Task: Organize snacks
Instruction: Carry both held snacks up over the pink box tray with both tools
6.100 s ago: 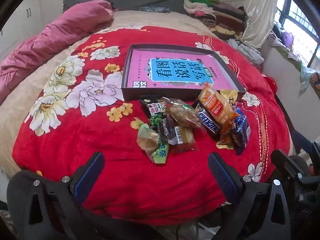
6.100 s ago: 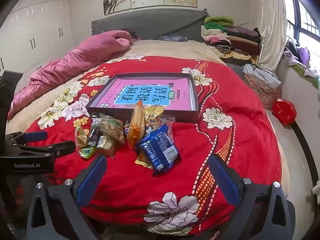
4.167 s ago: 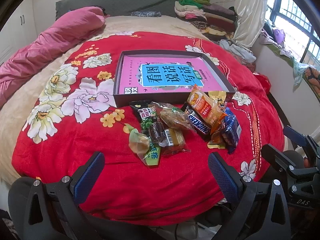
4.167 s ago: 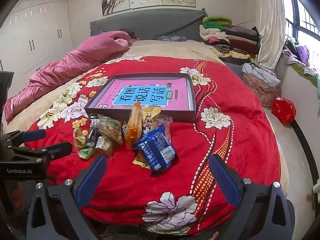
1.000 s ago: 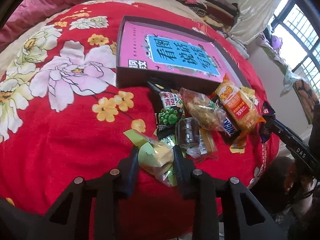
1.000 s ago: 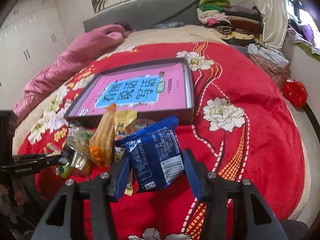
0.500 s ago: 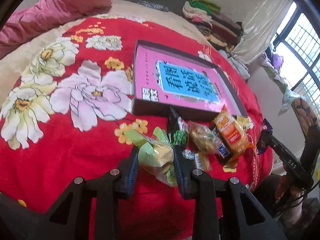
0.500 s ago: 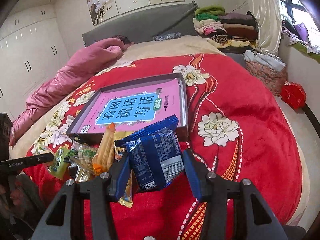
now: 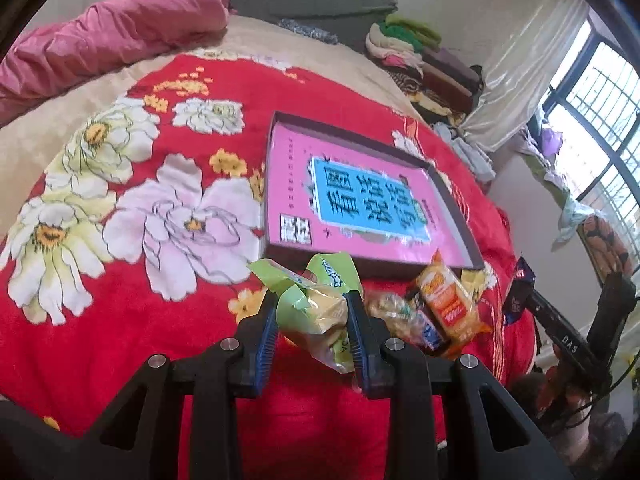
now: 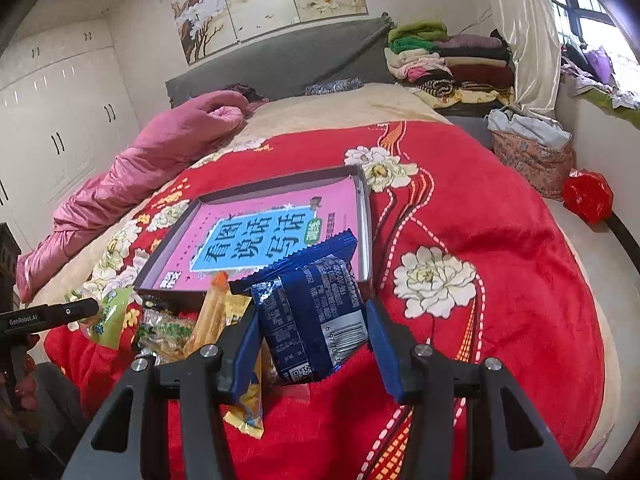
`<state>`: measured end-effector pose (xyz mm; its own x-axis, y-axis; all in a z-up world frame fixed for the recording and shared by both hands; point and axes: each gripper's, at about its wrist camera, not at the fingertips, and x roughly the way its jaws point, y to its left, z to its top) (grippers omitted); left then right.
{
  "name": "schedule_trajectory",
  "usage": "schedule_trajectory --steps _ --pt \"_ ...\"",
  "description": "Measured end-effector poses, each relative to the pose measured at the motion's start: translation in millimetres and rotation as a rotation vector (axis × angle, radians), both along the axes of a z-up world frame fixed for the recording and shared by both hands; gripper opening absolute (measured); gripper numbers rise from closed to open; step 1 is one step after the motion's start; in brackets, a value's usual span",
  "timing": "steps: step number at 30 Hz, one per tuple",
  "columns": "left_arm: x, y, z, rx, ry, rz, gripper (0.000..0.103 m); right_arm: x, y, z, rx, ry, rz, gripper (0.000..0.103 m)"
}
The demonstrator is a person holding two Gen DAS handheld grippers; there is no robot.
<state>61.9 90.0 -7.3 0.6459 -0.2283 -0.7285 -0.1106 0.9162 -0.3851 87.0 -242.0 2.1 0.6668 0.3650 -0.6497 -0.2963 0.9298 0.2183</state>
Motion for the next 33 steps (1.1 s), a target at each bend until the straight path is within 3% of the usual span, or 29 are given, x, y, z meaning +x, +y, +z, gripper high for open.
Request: schedule_trajectory --steps 12,33 --pt "31 -4 12 0.021 -0.034 0.022 0.034 29 5 8 0.029 -0.036 0.012 0.052" --pt "87 -17 -9 0.104 -0.011 0.049 0.034 78 16 -14 0.026 0.006 0.024 0.052"
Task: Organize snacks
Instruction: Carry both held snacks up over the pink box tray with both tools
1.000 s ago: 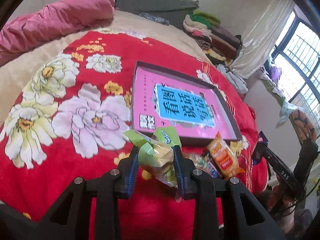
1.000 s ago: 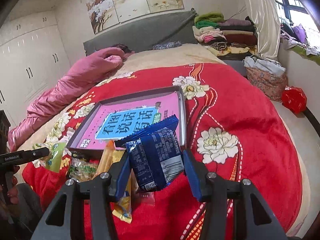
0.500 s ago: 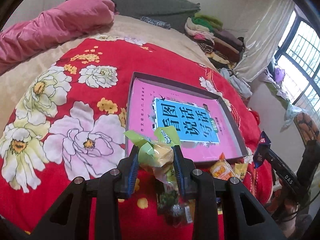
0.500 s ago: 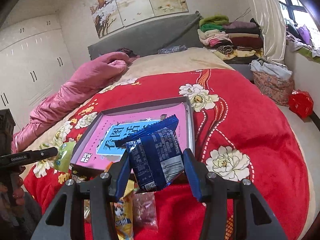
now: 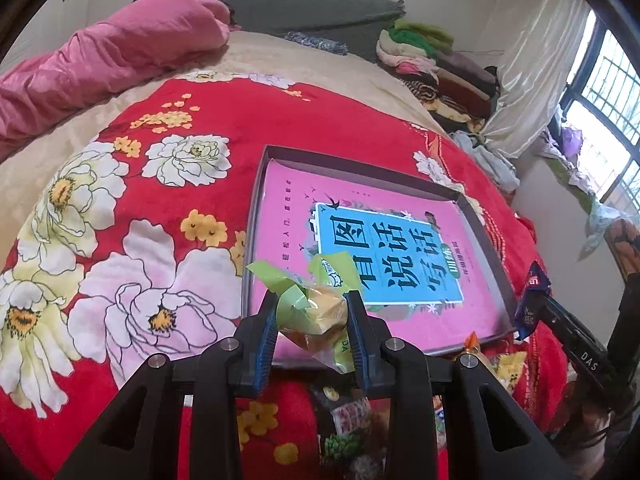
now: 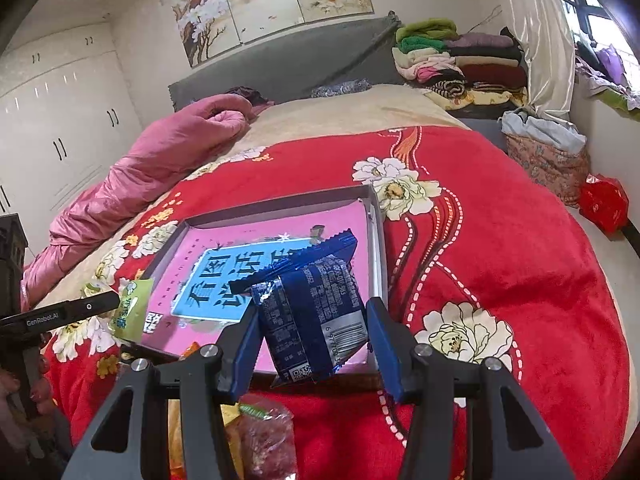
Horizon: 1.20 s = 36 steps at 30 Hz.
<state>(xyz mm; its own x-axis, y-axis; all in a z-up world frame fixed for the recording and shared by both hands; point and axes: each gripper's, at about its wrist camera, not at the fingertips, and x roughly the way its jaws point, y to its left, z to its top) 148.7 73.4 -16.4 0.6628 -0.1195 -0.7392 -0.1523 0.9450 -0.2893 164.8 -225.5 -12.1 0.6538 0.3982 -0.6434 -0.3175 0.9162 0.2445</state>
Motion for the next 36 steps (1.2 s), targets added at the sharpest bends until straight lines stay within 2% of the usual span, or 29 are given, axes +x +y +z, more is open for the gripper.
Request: schedule_trajectory --steps 11,25,36 --pt "15 -5 -16 -0.009 0.036 -0.003 0.034 19 8 -15 -0.019 0.026 0.013 0.052" --pt "18 -8 -26 0.005 0.070 -0.017 0.034 22 19 -27 -0.114 0.042 0.019 0.052" --pt "19 -12 -27 0.012 0.083 -0.038 0.034 23 18 -29 -0.110 0.058 0.023 0.053"
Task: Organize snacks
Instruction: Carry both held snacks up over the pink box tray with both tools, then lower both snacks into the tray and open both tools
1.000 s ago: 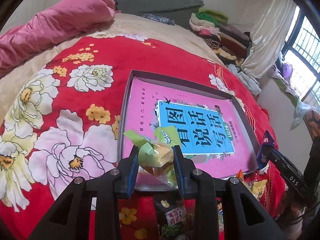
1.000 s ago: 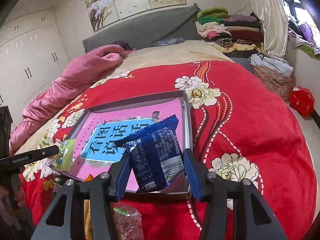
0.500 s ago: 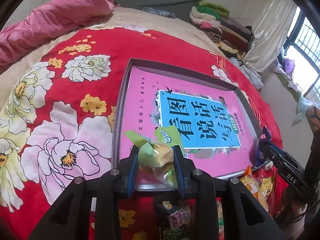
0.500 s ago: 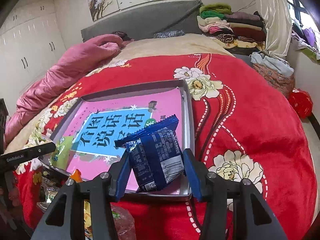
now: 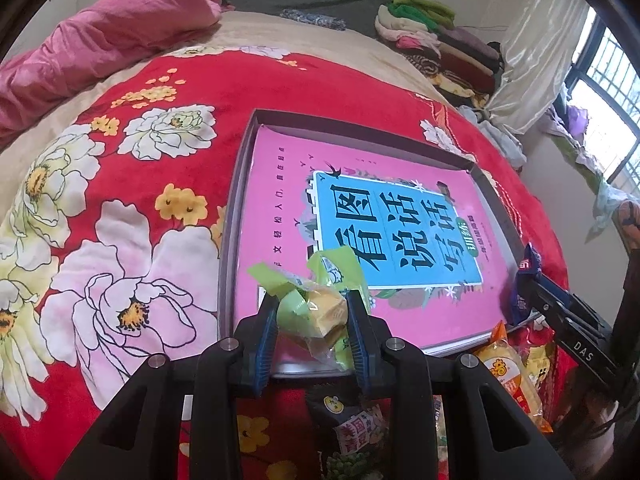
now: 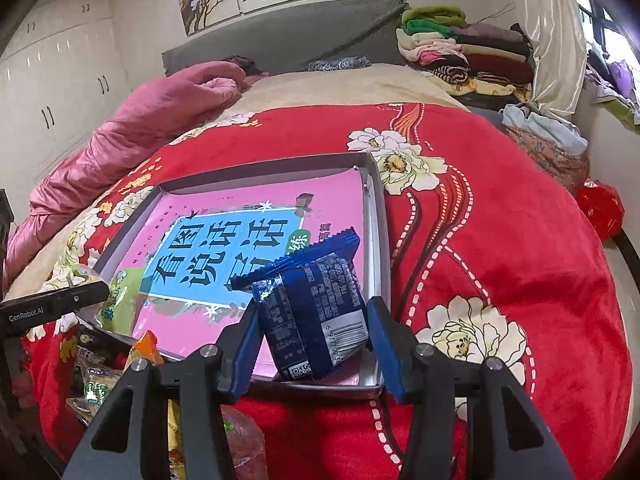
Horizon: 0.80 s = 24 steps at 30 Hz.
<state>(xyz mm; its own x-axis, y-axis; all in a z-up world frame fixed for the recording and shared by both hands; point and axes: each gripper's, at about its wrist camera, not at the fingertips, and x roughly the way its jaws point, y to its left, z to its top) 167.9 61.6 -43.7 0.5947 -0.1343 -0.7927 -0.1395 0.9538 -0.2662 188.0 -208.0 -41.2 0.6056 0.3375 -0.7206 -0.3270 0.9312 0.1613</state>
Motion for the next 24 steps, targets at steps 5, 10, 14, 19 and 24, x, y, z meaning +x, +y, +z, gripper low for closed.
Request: schedule_trajectory --steps 5,10,14,19,24 --pt "-0.6 -3.7 -0.3 0.005 0.003 -0.015 0.034 -0.2 -0.8 -0.3 0.005 0.008 0.002 0.053" --pt "-1.1 -4.1 0.4 0.003 0.003 -0.019 0.035 -0.3 -1.0 -0.2 0.005 0.008 0.003 0.054" --pt "-2.0 -3.7 1.6 0.000 0.002 -0.021 0.037 -0.9 -0.5 -0.6 0.005 0.010 0.009 0.056" --pt "-3.3 -4.3 3.9 -0.003 -0.003 -0.026 0.043 -3.1 0.5 -0.7 0.005 0.011 0.015 0.059" --pt "-4.8 -4.5 6.0 -0.002 -0.007 -0.028 0.049 -3.7 1.6 -0.4 0.007 0.014 0.022 0.060"
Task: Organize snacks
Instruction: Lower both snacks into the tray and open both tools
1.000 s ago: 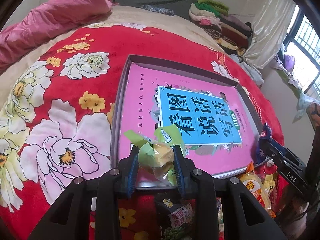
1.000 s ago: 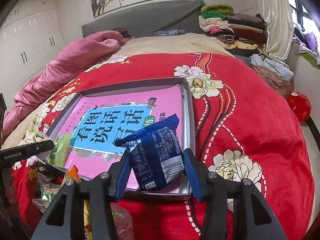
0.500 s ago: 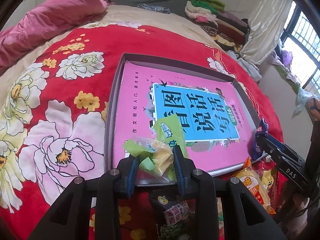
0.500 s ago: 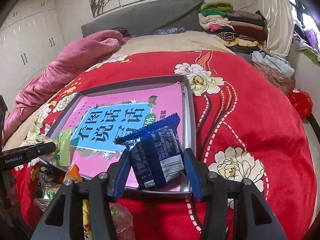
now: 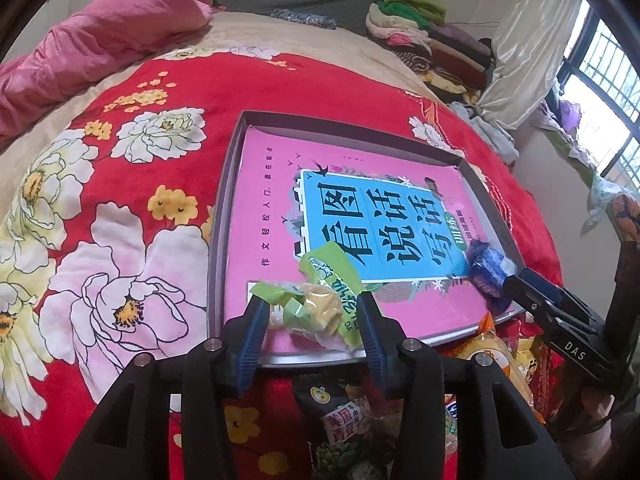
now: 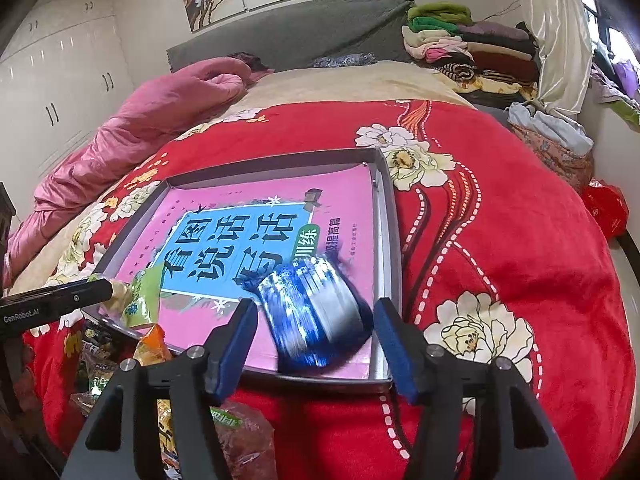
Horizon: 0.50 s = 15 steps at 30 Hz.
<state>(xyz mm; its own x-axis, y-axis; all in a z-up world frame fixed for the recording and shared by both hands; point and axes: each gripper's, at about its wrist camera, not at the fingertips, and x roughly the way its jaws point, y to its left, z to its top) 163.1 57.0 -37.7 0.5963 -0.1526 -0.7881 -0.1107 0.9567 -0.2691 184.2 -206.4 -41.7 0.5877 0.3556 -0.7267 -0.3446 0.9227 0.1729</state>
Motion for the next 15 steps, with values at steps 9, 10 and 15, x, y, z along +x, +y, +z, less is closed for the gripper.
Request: schedule_trajectory --steps 9,10,15 --pt "-3.2 2.4 5.3 -0.006 -0.012 0.003 0.058 -0.8 -0.8 2.2 0.008 -0.010 -0.001 0.062" --pt "-3.8 2.5 5.6 -0.008 -0.013 0.002 0.058 -1.1 -0.8 2.9 0.008 -0.012 -0.001 0.064" --pt "-7.5 2.5 8.5 -0.015 -0.017 -0.001 0.066 -3.1 -1.0 5.8 0.009 -0.022 -0.001 0.065"
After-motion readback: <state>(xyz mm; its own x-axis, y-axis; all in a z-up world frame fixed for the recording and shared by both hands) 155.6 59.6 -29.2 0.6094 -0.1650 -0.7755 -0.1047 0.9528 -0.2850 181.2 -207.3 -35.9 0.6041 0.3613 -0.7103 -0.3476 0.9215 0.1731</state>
